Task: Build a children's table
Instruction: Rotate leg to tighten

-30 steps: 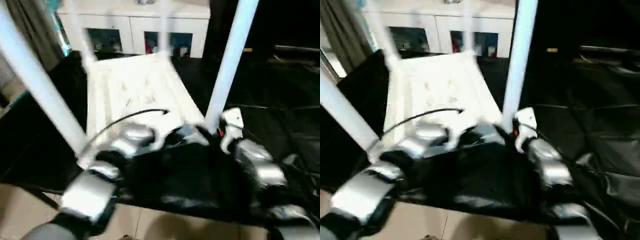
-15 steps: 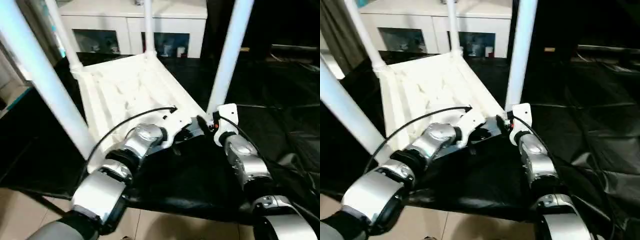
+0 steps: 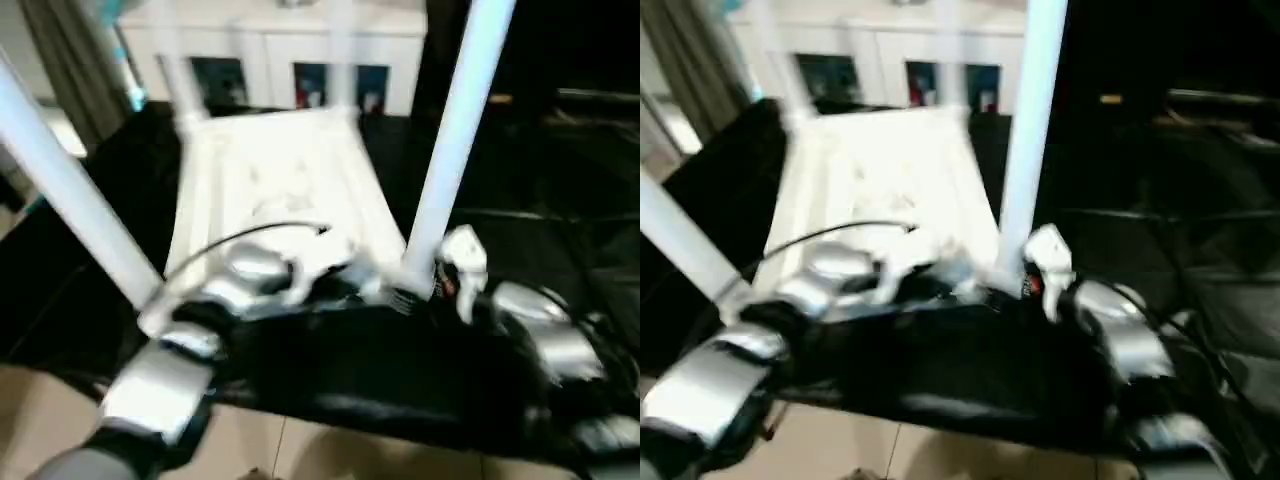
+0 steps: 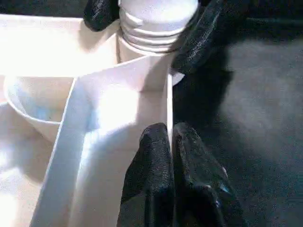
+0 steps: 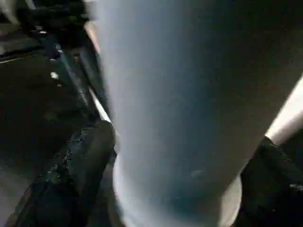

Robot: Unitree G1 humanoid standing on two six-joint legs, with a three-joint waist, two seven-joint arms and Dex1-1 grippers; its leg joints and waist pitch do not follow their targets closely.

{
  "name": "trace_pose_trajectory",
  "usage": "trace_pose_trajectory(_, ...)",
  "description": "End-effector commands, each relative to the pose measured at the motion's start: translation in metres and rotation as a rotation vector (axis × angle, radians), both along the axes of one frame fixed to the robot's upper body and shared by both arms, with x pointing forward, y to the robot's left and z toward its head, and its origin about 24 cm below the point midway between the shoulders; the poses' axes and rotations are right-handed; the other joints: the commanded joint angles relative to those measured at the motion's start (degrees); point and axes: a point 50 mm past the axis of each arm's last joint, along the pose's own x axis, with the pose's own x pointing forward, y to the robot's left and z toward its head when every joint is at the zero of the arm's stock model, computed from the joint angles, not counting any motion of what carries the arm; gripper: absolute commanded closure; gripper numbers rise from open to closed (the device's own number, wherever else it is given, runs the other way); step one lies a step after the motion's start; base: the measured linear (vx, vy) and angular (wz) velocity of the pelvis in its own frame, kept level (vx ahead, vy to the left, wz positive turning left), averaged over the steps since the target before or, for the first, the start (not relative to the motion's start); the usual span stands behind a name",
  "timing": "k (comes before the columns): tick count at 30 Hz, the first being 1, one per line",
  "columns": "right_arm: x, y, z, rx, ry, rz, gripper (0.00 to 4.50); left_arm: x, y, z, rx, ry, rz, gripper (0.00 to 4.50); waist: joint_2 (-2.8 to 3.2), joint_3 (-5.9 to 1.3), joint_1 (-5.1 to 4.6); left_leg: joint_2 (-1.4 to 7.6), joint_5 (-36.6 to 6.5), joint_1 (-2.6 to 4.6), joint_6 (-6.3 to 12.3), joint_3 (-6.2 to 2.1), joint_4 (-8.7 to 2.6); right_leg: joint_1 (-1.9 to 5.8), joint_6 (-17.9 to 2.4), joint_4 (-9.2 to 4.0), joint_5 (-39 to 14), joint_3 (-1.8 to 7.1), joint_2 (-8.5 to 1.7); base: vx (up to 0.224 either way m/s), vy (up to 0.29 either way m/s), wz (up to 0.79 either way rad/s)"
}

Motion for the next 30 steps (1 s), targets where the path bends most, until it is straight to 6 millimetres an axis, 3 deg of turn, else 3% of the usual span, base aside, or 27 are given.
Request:
trace_pose_trajectory(1, -0.004, 0.001, 0.000, -0.010, 0.022, 0.051, 0.69, -0.003, -0.006, 0.007, -0.064, 0.006, -0.069, 4.50, -0.98, -4.01, 0.17, 5.10, -6.42, 0.92, 8.99, -2.20, -3.72, 3.30, -12.23, -3.71, -8.53, 3.93, -6.00, 0.000, 0.000, 0.00)
trace_pose_trajectory(9, -0.012, 0.005, -0.003, 0.019, 0.069, 0.081, 1.45, -0.004, -0.004, 0.007, -0.075, 0.012, -0.078, 4.50, -1.04, -3.91, 0.42, 4.84, -6.98, 0.83, 7.59, -2.21, -3.80, 3.32, -11.14, -4.08, -10.95, 3.83, -5.99, 0.000, 0.000, 0.00)
trace_pose_trajectory(15, -0.013, 0.008, -0.007, 0.041, 0.090, 0.041, 1.74, -0.001, -0.007, 0.008, -0.075, -0.013, -0.029, 4.50, -1.09, -3.91, 0.44, 4.79, -6.63, 0.74, 7.45, -2.25, -3.81, 3.33, -10.65, -4.12, -11.37, 3.78, -5.96, 0.000, 0.000, 0.00)
trace_pose_trajectory(19, -0.003, 0.009, -0.020, 0.019, 0.092, -0.158, 1.77, 0.010, -0.014, 0.007, -0.042, -0.082, 0.142, 4.50, -1.23, -3.62, -0.16, 4.65, -8.85, 0.95, 5.50, -2.28, -4.03, 3.00, -9.86, -4.81, -15.82, 3.75, -6.05, 0.000, 0.000, 0.00)
trace_pose_trajectory(21, 0.011, 0.012, -0.034, -0.013, 0.089, -0.409, 1.78, 0.020, -0.025, 0.007, -0.032, -0.132, 0.329, 4.50, -1.19, -3.38, -0.54, 4.29, -10.18, 1.18, 4.29, -2.29, -4.09, 2.99, -8.96, -5.31, -19.87, 3.63, -6.01, 0.000, 0.000, 0.00)
trace_pose_trajectory(22, 0.014, 0.013, -0.037, -0.018, 0.092, -0.485, 1.78, 0.023, -0.029, 0.008, -0.033, -0.143, 0.384, 4.50, -1.35, -2.95, -1.39, 3.95, -13.10, 1.71, 2.39, -2.51, -4.30, 2.89, -7.47, -6.27, -25.82, 3.24, -5.88, 0.000, 0.000, 0.00)
trace_pose_trajectory(24, 0.019, 0.016, -0.042, -0.026, 0.099, -0.588, 1.78, 0.026, -0.034, 0.009, -0.034, -0.157, 0.459, 4.50, -1.31, -2.87, -1.94, 3.82, -13.89, 1.91, 1.82, -2.52, -4.29, 2.85, -6.57, -6.71, -28.46, 3.17, -5.88, 0.000, 0.000, 0.00)
trace_pose_trajectory(27, 0.023, 0.019, -0.043, -0.030, 0.099, -0.652, 1.78, 0.027, -0.040, 0.010, -0.039, -0.162, 0.491, 4.50, -1.09, -3.11, -2.63, 4.06, -13.02, 1.80, 2.90, -2.64, -4.61, 3.08, -6.50, -6.75, -25.52, 3.29, -5.77, 0.000, 0.000, 0.00)
trace_pose_trajectory(28, 0.030, 0.035, -0.044, -0.021, 0.105, -0.741, 1.78, 0.027, -0.057, 0.013, -0.052, -0.186, 0.530, 4.50, -1.15, -3.28, -2.95, 4.20, -11.77, 1.72, 3.49, -2.54, -4.63, 3.01, -8.03, -6.31, -21.57, 3.64, -5.88, 0.000, 0.000, 0.00)
trace_pose_trajectory(30, 0.034, 0.044, -0.043, -0.011, 0.102, -0.764, 1.78, 0.026, -0.064, 0.013, -0.056, -0.195, 0.532, 4.50, -1.12, -3.59, -3.24, 4.05, -10.61, 1.31, 3.77, -2.65, -4.51, 3.49, -9.11, -5.78, -18.83, 3.55, -6.00, 0.000, 0.000, 0.00)
